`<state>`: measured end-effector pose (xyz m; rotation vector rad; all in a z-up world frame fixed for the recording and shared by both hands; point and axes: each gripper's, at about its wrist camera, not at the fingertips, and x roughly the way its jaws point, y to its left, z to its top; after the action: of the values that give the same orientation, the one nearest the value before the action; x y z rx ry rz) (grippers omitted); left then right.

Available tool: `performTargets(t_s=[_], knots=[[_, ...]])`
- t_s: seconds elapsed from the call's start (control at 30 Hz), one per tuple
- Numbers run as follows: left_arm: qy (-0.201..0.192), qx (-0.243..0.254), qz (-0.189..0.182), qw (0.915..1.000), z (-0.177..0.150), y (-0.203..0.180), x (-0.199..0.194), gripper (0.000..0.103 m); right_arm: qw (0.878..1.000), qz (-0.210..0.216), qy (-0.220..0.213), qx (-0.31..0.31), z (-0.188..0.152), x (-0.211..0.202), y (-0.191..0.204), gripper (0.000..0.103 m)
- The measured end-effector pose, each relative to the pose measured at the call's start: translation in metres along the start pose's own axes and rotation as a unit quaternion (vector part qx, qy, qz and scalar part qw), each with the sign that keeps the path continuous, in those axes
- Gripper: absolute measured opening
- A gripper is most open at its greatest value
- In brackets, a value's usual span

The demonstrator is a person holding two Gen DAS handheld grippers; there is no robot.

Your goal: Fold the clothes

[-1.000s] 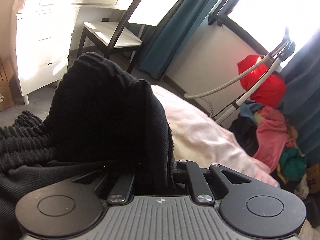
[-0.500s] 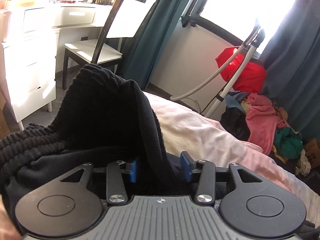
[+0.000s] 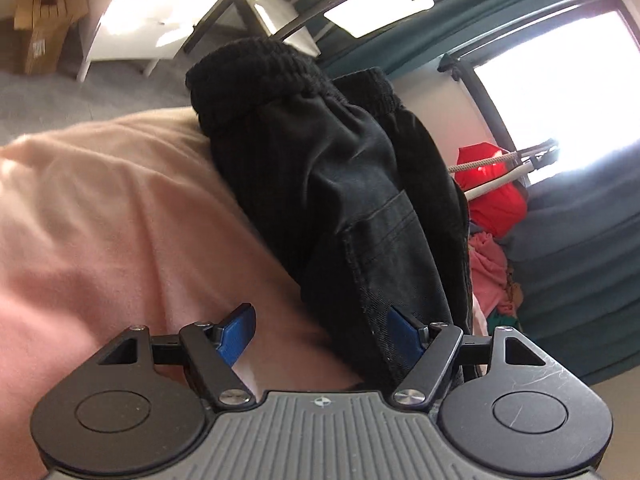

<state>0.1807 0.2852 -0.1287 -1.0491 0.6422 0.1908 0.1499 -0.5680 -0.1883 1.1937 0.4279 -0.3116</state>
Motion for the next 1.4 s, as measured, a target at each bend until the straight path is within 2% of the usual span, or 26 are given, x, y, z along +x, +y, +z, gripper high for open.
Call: performTargets(t_s=[0.1, 0.2, 0.23, 0.33, 0.37, 0.4, 0.43, 0.5, 0.6, 0.77, 0.93, 1.2, 1.3, 1.4], knots=[[-0.025, -0.026, -0.027, 0.9990, 0.012, 0.004, 0.014, 0.074, 1.000, 0.007, 0.000, -0.011, 0.000, 0.020, 0.001, 0.061], [-0.062, -0.053, -0.029, 0.9963, 0.025, -0.001, 0.036, 0.073, 0.999, 0.009, -0.020, -0.024, 0.004, 0.047, 0.006, 0.061], [-0.077, -0.057, -0.023, 0.9951, 0.029, -0.003, 0.043, 0.066, 0.999, 0.007, -0.028, -0.030, 0.006, 0.055, 0.009, 0.061], [-0.111, -0.077, -0.006, 0.9909, 0.039, -0.011, 0.060, 0.056, 0.998, -0.004, -0.054, -0.044, 0.013, 0.078, 0.022, 0.061], [-0.117, -0.081, 0.003, 0.9898, 0.042, -0.014, 0.064, 0.047, 0.997, -0.013, -0.061, -0.041, 0.016, 0.083, 0.026, 0.061], [-0.119, -0.082, 0.014, 0.9894, 0.045, -0.018, 0.066, 0.042, 0.997, -0.022, -0.069, -0.031, 0.020, 0.086, 0.029, 0.053], [-0.122, -0.078, 0.024, 0.9892, 0.048, -0.021, 0.065, 0.030, 0.997, -0.031, -0.075, -0.016, 0.023, 0.087, 0.031, 0.032], [-0.125, -0.063, 0.039, 0.9894, 0.052, -0.032, 0.058, 0.022, 0.996, -0.045, -0.078, -0.013, 0.028, 0.085, 0.037, 0.022], [-0.126, -0.056, 0.039, 0.9896, 0.056, -0.051, 0.037, 0.018, 0.994, -0.057, -0.081, -0.049, 0.031, 0.075, 0.052, 0.020], [-0.117, -0.044, 0.035, 0.9916, 0.059, -0.070, -0.005, 0.017, 0.995, -0.035, -0.082, -0.048, 0.032, 0.037, 0.063, 0.019], [-0.115, -0.038, 0.039, 0.9919, 0.052, -0.056, -0.073, 0.017, 0.997, -0.028, -0.064, -0.032, 0.026, -0.012, 0.055, 0.019], [-0.039, -0.018, 0.076, 0.9962, 0.055, 0.015, -0.187, 0.017, 0.999, -0.018, -0.019, 0.018, -0.005, -0.091, 0.004, 0.019], [-0.012, -0.006, 0.085, 0.9963, 0.047, 0.051, -0.207, 0.018, 0.998, -0.026, 0.011, 0.047, -0.011, -0.098, -0.019, 0.019], [0.009, -0.008, 0.075, 0.9971, 0.035, 0.087, -0.205, 0.018, 0.996, -0.035, 0.029, 0.077, -0.014, -0.104, -0.038, 0.019]])
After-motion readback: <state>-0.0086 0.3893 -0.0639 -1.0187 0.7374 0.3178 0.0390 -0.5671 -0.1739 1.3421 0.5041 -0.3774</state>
